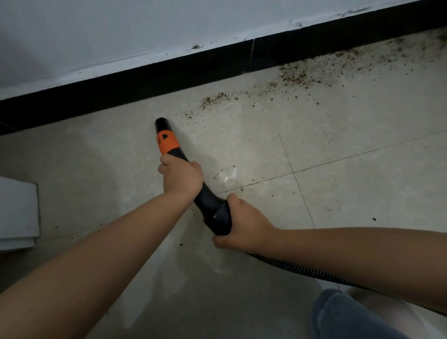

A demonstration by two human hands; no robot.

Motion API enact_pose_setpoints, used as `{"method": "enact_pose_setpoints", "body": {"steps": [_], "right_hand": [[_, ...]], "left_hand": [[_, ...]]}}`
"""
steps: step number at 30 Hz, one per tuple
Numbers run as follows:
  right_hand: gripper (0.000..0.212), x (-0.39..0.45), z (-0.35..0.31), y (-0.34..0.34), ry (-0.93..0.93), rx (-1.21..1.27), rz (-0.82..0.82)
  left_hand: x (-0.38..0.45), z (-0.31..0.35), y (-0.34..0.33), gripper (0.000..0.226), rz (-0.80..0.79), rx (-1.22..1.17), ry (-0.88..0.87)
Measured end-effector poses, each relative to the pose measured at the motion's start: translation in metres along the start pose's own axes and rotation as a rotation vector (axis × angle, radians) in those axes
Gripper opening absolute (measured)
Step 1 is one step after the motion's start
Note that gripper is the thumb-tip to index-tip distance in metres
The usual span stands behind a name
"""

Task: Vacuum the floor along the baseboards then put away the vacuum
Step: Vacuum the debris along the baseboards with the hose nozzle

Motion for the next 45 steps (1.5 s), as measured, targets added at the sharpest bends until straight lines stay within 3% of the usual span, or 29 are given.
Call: {"method": "enact_pose_setpoints", "body": {"steps": [5,15,20,27,45], "right_hand": [[0.051,-0.025,0.002,0.002,-0.015,0.044,-0.007],[0.048,-0.051,0.023,0.019,-0.127,0.207,0.121],[0.049,-0.027,0.022,0.041,-0.122,0.169,0.161],[0.048,0.007,-0.009,0.037,0.010,0.071,0.017],[0.050,0.030,-0.061,0.004,0.013,-0.036,-0.108]], "left_hand": [[-0.023,-0.013,0.003,0.048,-0.026,-0.135,-0.041],[-0.040,0.021,-0.029,0.046,-0.176,-0.066,-0.166],[-0.023,0.042,-0.033,0.049,-0.153,-0.088,-0.130],[0.005,0.026,-0.002,0.050,0.005,-0.140,-0.032],[0.040,-0.012,0.045,0.048,-0.006,-0.224,0.095]]}}
Point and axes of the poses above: each hand's wrist, its own x-axis towards the middle knuckle, its own y-axis out of the back of the hand, z = x × y, the point moved 10 cm from there along x, towards the middle knuckle, and after that the axes turned 8 degrees about z, right-handed, at the moved point
